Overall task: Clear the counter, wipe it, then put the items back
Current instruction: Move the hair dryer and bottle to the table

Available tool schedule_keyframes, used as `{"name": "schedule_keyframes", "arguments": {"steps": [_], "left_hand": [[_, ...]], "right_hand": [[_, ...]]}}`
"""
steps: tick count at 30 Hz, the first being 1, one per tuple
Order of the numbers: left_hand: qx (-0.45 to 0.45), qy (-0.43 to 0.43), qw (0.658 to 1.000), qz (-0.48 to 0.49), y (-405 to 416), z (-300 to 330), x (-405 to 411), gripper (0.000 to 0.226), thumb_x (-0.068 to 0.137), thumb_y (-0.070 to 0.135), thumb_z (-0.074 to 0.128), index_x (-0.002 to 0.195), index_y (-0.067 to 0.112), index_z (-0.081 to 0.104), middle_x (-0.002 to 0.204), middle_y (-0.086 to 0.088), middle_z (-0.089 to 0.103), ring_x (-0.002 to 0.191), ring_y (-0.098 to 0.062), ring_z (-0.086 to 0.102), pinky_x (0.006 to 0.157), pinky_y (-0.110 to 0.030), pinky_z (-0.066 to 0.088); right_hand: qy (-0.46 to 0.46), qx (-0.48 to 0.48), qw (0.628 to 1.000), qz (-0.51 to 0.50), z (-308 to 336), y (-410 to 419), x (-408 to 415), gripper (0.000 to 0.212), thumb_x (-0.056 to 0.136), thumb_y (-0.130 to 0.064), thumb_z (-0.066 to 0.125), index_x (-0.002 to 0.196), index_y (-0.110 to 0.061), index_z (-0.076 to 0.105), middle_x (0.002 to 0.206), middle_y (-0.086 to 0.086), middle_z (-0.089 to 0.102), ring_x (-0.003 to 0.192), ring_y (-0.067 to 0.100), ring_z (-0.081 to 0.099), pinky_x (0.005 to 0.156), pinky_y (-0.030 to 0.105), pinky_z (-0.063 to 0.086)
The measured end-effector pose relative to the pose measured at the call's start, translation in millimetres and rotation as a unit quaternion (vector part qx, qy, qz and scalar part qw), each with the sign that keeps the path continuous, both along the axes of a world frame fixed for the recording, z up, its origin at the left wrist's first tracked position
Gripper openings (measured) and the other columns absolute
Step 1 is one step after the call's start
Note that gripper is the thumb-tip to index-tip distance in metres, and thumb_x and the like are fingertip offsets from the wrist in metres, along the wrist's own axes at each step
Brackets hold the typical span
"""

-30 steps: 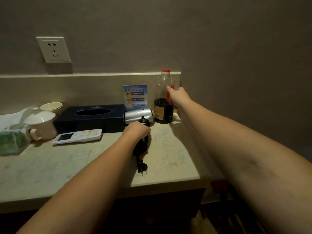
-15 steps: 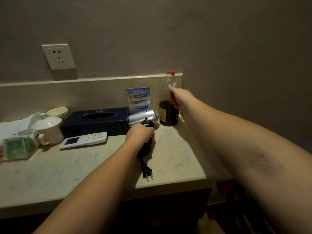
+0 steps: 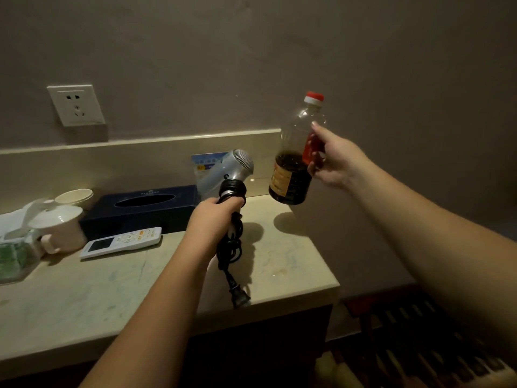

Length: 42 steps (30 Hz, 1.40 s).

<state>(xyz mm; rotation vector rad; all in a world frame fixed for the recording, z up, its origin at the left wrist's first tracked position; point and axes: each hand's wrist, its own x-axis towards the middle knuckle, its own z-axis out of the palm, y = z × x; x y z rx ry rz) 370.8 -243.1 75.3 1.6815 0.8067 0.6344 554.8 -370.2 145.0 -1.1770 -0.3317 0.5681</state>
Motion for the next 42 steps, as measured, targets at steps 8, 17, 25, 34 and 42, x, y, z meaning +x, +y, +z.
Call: {"name": "schedule_keyframes", "arguments": {"steps": [8, 17, 25, 34, 42], "left_hand": [[-0.033, -0.071, 0.992, -0.099, -83.0, 15.2, 6.5, 0.007, 0.09, 0.028, 0.064, 0.086, 0.022, 0.065, 0.077, -0.003, 0.065, 0.067, -0.017, 0.059, 0.06, -0.028, 0.047], [-0.04, -0.039, 0.969, -0.241, -179.5, -20.7, 67.2, 0.023, 0.079, 0.044, 0.069, 0.089, 0.024, 0.073, 0.064, 0.007, 0.065, 0.055, -0.012, 0.055, 0.057, -0.03, 0.042], [-0.036, 0.047, 0.941, -0.333, -291.1, -64.5, 150.3, 0.013, 0.084, 0.042, 0.067, 0.089, 0.03, 0.07, 0.085, -0.003, 0.073, 0.073, -0.018, 0.069, 0.068, -0.034, 0.049], [-0.063, 0.123, 0.9, -0.414, -444.6, -119.5, 271.7, 0.024, 0.082, 0.042, 0.068, 0.101, 0.026, 0.068, 0.091, -0.006, 0.074, 0.081, -0.026, 0.073, 0.082, -0.048, 0.056], [-0.013, 0.19, 0.872, -0.451, -564.5, -184.8, 376.3, 0.021, 0.088, 0.038, 0.065, 0.099, 0.021, 0.063, 0.086, -0.006, 0.07, 0.069, -0.022, 0.068, 0.063, -0.033, 0.051]], "right_hand": [[0.012, -0.005, 0.997, -0.073, -13.8, -127.6, -28.9, 0.02, 0.085, -0.039, 0.066, 0.086, -0.02, 0.061, 0.079, -0.006, 0.057, 0.07, 0.007, 0.049, 0.071, 0.021, 0.037], [0.065, -0.002, 0.978, -0.2, -74.8, -260.5, -37.6, 0.019, 0.088, -0.033, 0.062, 0.101, -0.019, 0.064, 0.091, -0.001, 0.061, 0.07, 0.008, 0.052, 0.081, 0.025, 0.043], [0.103, -0.011, 0.952, -0.288, -140.4, -383.3, 0.7, 0.008, 0.08, -0.031, 0.067, 0.077, -0.024, 0.069, 0.075, -0.003, 0.058, 0.052, 0.005, 0.042, 0.06, 0.024, 0.035], [0.163, -0.032, 0.916, -0.364, -198.3, -528.4, 70.1, 0.014, 0.093, -0.03, 0.057, 0.097, -0.02, 0.066, 0.078, -0.005, 0.057, 0.056, 0.006, 0.035, 0.063, 0.026, 0.034], [0.171, -0.067, 0.893, -0.411, -252.6, -643.3, 135.5, 0.02, 0.095, -0.033, 0.054, 0.093, -0.021, 0.069, 0.08, -0.006, 0.053, 0.061, 0.006, 0.037, 0.067, 0.027, 0.036]]}}
